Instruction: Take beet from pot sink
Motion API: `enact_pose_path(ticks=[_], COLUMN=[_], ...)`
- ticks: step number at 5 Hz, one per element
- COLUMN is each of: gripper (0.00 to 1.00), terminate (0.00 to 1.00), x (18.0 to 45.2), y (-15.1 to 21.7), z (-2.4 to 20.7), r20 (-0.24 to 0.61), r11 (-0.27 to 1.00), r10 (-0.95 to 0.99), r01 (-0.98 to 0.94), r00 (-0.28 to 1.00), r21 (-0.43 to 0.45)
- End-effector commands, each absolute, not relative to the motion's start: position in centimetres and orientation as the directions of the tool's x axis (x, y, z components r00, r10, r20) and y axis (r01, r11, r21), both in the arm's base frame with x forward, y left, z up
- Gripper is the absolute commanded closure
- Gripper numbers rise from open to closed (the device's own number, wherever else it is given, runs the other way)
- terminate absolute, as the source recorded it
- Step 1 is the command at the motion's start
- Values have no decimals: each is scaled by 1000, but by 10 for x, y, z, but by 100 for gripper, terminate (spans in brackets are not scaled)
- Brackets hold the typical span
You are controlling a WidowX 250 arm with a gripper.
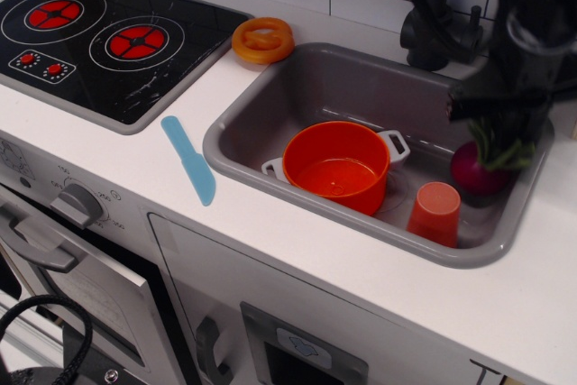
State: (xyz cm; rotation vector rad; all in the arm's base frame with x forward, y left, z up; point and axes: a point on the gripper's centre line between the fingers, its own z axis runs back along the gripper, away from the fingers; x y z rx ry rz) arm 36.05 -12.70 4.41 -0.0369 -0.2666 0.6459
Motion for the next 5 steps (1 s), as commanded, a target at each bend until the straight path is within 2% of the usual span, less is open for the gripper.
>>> enact_pose_path(ticks=[1,2,3,4,5], gripper=[0,0,0,0,0], terminate=[0,0,0,0,100], x=[369,374,370,370,370], y=[-135,-134,-134,-134,-134], z=[62,72,93,93,93], r20=[267,293,303,303,303], r11=[800,797,794,794,794], r10=[597,600,607,607,607], r01=[-586,-588,-575,-575,-575], r00=[757,744,734,734,734], r21=[-128,-139,-198,-198,-198])
